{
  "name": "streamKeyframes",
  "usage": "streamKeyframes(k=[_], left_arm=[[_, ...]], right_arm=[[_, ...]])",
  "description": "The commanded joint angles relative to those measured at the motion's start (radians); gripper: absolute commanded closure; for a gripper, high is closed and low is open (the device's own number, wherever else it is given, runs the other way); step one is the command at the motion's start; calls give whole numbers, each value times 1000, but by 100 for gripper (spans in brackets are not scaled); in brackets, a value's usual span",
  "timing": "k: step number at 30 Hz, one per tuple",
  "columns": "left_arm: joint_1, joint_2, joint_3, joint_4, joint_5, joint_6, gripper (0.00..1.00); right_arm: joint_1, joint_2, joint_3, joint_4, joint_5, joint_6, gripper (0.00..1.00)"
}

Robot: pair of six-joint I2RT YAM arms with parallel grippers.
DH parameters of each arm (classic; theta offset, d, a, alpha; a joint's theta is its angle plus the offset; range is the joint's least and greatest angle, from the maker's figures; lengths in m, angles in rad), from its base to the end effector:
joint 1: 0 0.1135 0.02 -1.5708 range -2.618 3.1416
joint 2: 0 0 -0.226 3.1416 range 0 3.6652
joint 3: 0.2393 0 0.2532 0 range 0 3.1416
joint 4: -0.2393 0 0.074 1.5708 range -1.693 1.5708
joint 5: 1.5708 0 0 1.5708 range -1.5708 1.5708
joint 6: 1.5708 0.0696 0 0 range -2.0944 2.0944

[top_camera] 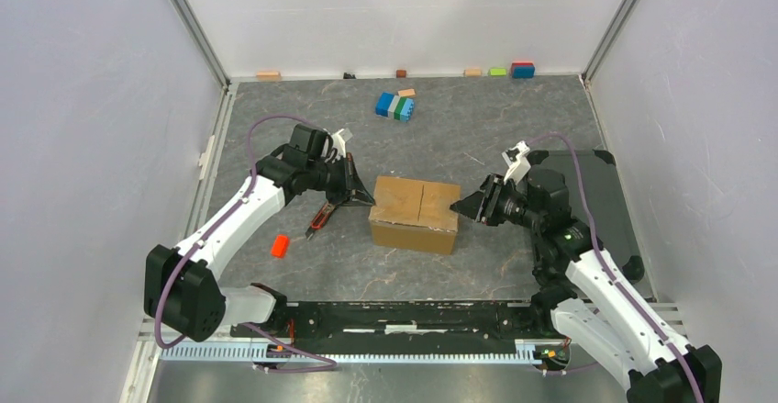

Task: Unpack the express box
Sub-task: Open the express box at the center of the board.

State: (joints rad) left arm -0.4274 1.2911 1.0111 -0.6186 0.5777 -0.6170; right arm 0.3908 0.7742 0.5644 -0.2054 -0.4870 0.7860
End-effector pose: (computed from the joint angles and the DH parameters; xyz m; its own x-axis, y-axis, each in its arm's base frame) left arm 0.2509 -0.1560 0.2169 -0.9607 -0.0950 -0.2607 0.1236 0.6945 -0.7088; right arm 0.2053 0.1198 0.2243 -0.7819 0.3541 -0.5131 -0.2538 0.5709 0.7808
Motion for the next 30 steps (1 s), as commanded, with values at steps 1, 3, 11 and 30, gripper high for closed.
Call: streamKeyframes(k=[1, 3, 11, 30], left_arm=[[-11, -5, -37, 34, 28, -24, 93], [-11, -10, -50, 53, 39, -41, 93], [-8, -61, -119, 226, 98, -205, 98], [16, -136, -167, 407, 191, -411, 98]], right_arm=[[8, -13, -39, 135, -116, 90, 59], [8, -12, -48, 131, -115, 92, 60], [6, -24, -107, 170, -128, 138, 60], [-5, -39, -148, 158, -76, 112, 94]])
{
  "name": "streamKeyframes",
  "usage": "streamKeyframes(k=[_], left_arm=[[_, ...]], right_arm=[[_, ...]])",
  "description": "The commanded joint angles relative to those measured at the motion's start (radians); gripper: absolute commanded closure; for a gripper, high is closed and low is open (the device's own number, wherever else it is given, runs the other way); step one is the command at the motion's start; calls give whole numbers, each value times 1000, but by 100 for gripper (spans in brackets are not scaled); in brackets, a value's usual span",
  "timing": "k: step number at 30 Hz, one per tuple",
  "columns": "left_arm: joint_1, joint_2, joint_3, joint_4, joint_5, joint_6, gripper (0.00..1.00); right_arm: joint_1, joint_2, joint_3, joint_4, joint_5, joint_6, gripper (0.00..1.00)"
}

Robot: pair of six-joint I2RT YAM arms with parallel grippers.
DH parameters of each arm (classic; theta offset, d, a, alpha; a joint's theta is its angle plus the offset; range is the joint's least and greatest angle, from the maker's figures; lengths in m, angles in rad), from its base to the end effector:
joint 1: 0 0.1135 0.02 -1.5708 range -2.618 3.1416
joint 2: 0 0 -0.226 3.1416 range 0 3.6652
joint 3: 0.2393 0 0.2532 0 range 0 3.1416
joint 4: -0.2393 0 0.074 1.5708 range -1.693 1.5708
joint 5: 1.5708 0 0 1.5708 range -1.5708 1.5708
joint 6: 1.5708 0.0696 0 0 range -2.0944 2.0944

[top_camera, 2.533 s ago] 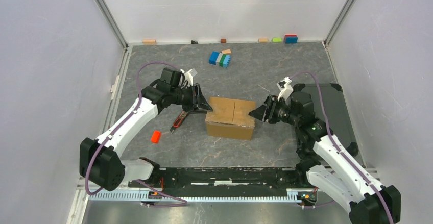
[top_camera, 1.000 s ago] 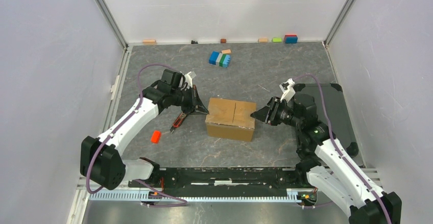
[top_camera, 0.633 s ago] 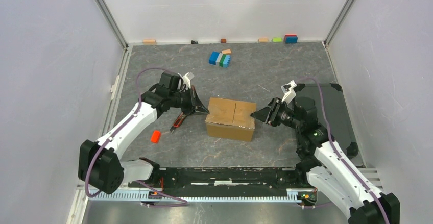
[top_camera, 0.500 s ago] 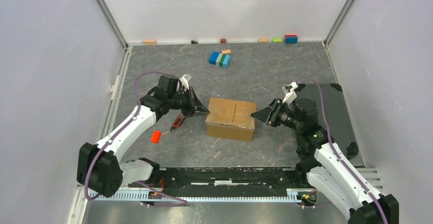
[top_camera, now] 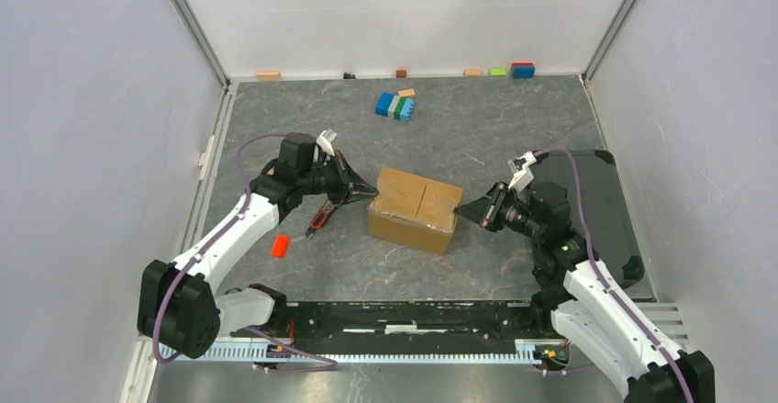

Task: Unpack the express box
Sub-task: Open the express box at the center of the board.

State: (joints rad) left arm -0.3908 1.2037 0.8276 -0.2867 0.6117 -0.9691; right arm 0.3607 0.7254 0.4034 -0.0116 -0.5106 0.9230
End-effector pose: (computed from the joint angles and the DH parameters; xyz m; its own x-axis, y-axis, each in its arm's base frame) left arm 0.2557 -0.1486 0.2093 -0.9242 -0.3492 -0.1549 -0.0556 0.5241 -0.8498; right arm 0.2037 0.1132 0.1984 -0.7749 0.4513 -0.4426 -0.2022 0.4864 0.8500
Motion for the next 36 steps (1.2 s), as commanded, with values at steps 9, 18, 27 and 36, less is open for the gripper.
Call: streamKeyframes(k=[9, 18, 27, 36], left_arm=[[9, -79, -8, 99, 200, -37, 98], [19, -71, -62, 246, 259, -106, 98], [34, -41, -41, 227, 313, -56, 98], [28, -101, 93, -284, 97, 321, 83]], right_arm=[[26, 3, 192, -244, 154, -278, 65], [45, 10, 340, -295, 290, -694, 16], [325, 130, 421, -344, 504, -913, 9], [422, 156, 481, -429, 633, -900, 11]])
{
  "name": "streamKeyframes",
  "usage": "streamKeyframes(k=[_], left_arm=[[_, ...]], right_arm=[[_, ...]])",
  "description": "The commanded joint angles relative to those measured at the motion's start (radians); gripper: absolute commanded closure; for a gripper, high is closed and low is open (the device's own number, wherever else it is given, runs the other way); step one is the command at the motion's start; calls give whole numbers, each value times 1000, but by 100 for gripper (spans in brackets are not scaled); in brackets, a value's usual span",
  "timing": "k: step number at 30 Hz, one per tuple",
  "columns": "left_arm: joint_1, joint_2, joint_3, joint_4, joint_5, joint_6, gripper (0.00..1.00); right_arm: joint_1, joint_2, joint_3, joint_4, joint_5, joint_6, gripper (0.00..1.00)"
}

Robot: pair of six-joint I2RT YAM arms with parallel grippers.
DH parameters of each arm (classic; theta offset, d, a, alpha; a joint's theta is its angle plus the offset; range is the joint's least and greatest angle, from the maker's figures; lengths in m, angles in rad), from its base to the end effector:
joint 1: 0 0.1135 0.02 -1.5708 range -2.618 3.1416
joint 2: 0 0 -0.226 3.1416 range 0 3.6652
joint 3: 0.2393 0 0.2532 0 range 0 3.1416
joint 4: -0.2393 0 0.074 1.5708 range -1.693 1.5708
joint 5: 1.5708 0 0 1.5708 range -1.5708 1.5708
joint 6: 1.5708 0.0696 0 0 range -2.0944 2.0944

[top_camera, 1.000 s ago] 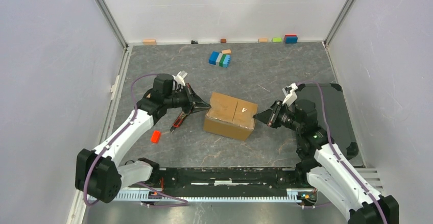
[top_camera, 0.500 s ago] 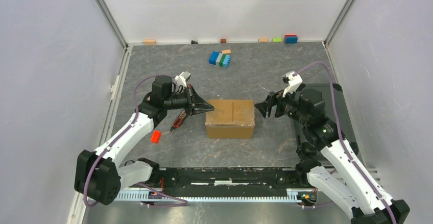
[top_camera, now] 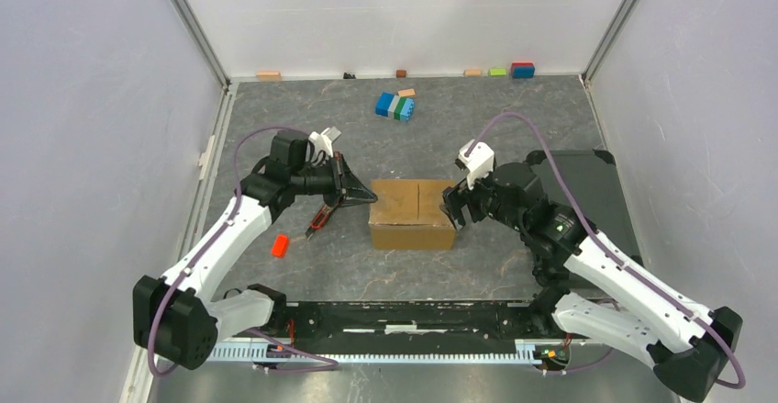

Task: Unpack the express box
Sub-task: Open the express box at the center of the board.

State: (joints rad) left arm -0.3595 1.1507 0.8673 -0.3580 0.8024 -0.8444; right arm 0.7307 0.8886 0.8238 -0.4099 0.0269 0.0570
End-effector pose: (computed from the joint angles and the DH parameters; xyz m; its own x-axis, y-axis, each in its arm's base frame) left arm 0.2434 -0.1449 0.2355 -0.9579 -0.1950 -0.2106 0.1019 0.4548 -0.8847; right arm 0.1908 0.1685 0.2673 -0.3768 -0.2612 -0.8887 -0.6289 0.7766 0.0384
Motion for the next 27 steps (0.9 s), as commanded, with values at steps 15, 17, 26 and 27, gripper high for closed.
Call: streamKeyframes(k=[15, 17, 26, 27], left_arm=[[-144, -137, -24, -211, -327, 166, 48], [-147, -131, -33, -218, -361, 169, 44], [-147, -92, -35, -125, -355, 150, 42], [-147, -87, -36, -115, -349, 149, 43]], right_arm=[[192, 92, 77, -101, 218, -36, 11], [200, 90, 74, -111, 230, -3, 11], [201, 114, 109, -163, 277, 229, 15], [198, 118, 118, -173, 284, 253, 17]])
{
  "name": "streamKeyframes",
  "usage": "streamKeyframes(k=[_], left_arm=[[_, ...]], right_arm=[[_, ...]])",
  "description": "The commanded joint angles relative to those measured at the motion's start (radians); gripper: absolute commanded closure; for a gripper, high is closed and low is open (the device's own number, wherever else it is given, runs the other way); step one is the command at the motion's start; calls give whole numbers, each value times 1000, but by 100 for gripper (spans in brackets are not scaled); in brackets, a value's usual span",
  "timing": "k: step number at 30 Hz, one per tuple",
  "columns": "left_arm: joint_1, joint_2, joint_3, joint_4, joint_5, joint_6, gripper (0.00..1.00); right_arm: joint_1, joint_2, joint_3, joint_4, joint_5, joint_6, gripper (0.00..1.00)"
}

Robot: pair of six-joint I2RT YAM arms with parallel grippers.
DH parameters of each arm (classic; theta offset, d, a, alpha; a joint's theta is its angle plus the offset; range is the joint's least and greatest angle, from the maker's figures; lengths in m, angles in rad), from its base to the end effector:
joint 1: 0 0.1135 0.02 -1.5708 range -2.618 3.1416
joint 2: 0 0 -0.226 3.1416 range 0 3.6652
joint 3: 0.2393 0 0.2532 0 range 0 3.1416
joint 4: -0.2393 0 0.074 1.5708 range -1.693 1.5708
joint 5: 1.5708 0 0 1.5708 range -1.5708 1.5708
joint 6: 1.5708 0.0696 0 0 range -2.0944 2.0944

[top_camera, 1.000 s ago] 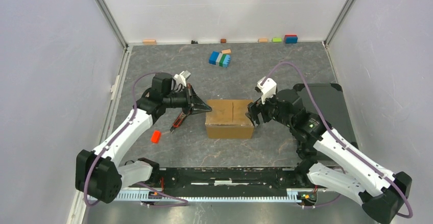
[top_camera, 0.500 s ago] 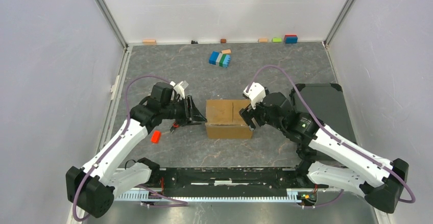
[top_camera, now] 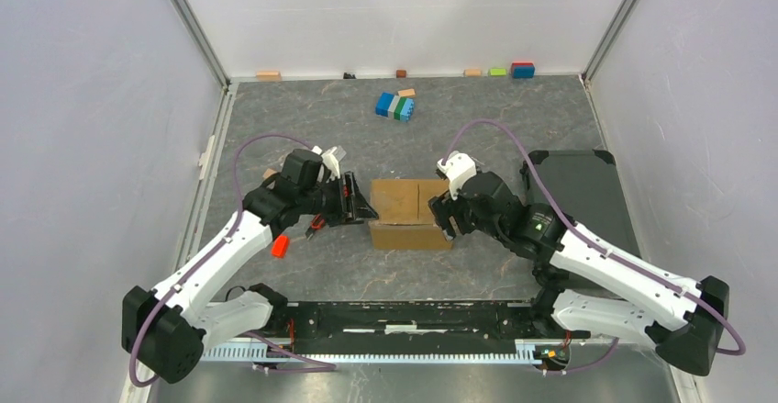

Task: Unpack the express box
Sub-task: Open the express box at the center of the board.

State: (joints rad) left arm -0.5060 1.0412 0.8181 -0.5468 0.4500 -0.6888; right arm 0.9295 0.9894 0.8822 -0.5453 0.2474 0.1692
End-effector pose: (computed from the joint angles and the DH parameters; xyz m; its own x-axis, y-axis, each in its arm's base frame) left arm 0.2102 -0.1511 0.2175 -0.9211 -0.1439 -0.3619 0.1608 0.7056 -0.6901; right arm 0.1688 0.1976 0.2498 -0.4693 -0.3557 -0.8083 -0.5899 0.8074 -0.0128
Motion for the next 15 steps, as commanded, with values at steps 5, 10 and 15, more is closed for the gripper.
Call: streamKeyframes(k=[5, 10, 15], left_arm=[[0, 44, 21, 90, 19, -1, 48], [-1, 50, 21, 96, 30, 3, 50], [0, 52, 18, 96, 32, 10, 51]], right_arm=[[-63, 4, 72, -34, 7, 218, 33], [-162, 14, 35, -5, -102, 255, 49], [-225, -3, -7, 53, -200, 292, 56]])
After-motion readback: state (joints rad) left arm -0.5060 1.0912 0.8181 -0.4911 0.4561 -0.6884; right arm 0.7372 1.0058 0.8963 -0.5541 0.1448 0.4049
